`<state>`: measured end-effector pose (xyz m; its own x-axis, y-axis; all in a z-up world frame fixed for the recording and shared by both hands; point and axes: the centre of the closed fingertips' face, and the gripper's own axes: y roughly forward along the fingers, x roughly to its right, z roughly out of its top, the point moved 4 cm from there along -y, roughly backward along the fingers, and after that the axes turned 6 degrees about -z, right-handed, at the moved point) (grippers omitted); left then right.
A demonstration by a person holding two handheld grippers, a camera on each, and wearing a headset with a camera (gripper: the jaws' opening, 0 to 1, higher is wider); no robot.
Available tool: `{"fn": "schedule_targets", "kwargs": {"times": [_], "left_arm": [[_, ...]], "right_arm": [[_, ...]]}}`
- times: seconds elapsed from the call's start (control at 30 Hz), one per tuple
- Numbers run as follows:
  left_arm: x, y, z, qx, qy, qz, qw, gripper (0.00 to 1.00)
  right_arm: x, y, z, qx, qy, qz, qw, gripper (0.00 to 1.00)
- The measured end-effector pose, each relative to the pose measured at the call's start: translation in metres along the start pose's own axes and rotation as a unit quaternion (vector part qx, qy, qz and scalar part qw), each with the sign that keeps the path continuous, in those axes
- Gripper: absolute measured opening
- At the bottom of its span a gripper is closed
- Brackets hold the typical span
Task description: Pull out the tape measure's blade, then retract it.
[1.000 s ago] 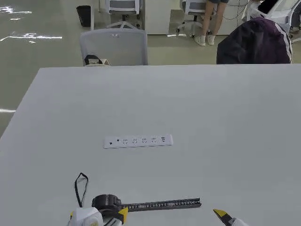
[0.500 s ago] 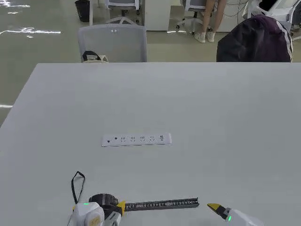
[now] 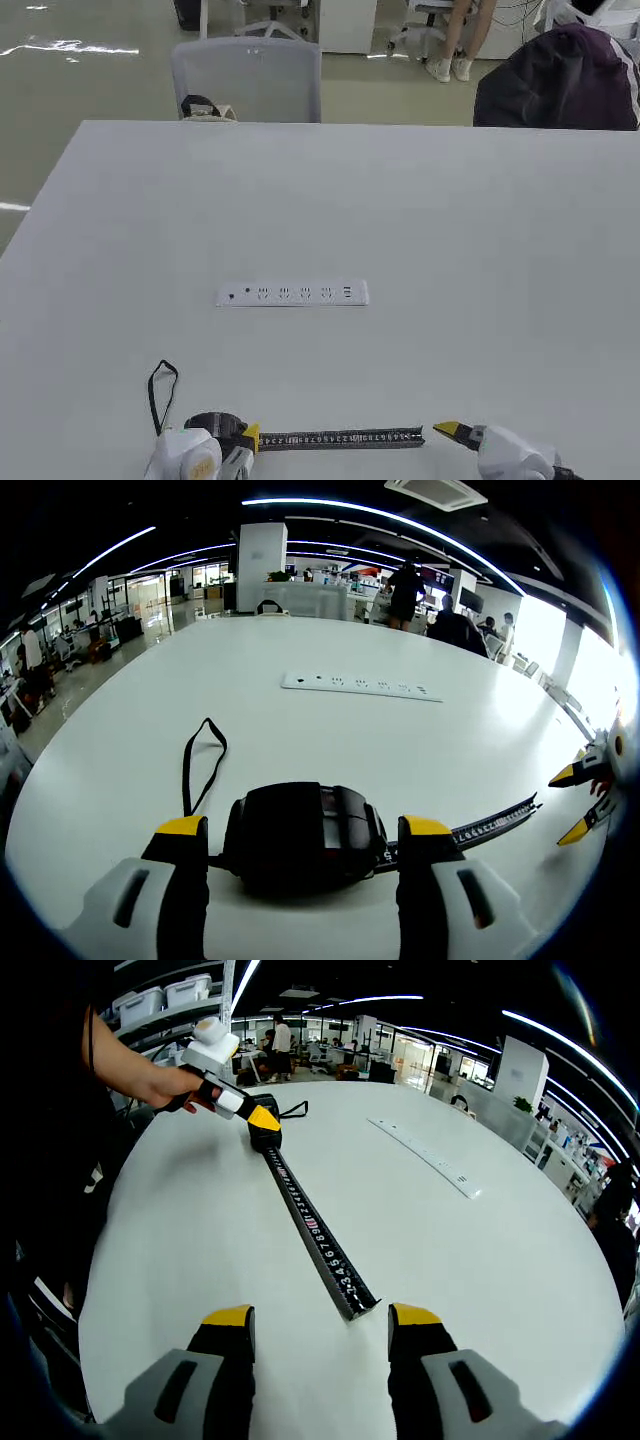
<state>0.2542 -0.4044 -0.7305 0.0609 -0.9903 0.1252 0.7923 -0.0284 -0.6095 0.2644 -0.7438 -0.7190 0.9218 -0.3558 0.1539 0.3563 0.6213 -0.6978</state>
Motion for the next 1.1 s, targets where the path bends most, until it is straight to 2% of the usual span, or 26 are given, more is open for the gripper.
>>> {"fn": "schedule_targets", "kwargs": {"times": [0.1,0.17,0.3,0.4,0.43,0.7,0.77,0.87,0.97,1.1], "left_arm": [[0.000,0.000,-0.001,-0.002,-0.005,0.002,1.0000,0.72],[0.000,0.002,-0.003,-0.007,-0.009,-0.002,0.9999,0.67],[0.002,0.001,-0.004,-0.010,-0.007,0.001,0.9999,0.67],[0.003,0.002,-0.007,-0.014,-0.004,0.003,0.9999,0.67],[0.003,0.001,-0.007,-0.014,-0.005,0.003,0.9999,0.67],[0.001,0.004,-0.002,0.001,0.000,0.011,0.9999,0.67],[0.004,0.003,0.000,0.001,-0.001,0.012,0.9999,0.67],[0.004,0.003,0.000,-0.001,0.000,0.013,0.9999,0.67],[0.004,0.003,0.000,0.000,0.000,0.012,0.9999,0.67],[0.003,0.003,-0.001,0.000,0.001,0.010,1.0000,0.66]], "right_arm": [[0.009,0.003,-0.002,-0.003,-0.004,0.011,0.9999,0.49],[0.014,0.005,-0.002,-0.005,-0.017,0.020,0.9996,0.46],[0.019,0.012,-0.004,-0.004,-0.037,0.043,0.9984,0.38],[0.020,0.017,-0.008,-0.013,-0.050,0.065,0.9966,0.34],[0.022,0.019,-0.010,-0.017,-0.054,0.065,0.9963,0.33],[0.030,0.030,-0.015,-0.022,-0.051,0.098,0.9936,0.30],[0.030,0.032,-0.015,-0.023,-0.052,0.103,0.9930,0.28],[0.030,0.036,-0.013,-0.015,-0.044,0.110,0.9928,0.25],[0.027,0.038,-0.015,-0.017,-0.050,0.118,0.9917,0.22],[0.029,0.040,-0.014,-0.018,-0.048,0.113,0.9923,0.14]]}}
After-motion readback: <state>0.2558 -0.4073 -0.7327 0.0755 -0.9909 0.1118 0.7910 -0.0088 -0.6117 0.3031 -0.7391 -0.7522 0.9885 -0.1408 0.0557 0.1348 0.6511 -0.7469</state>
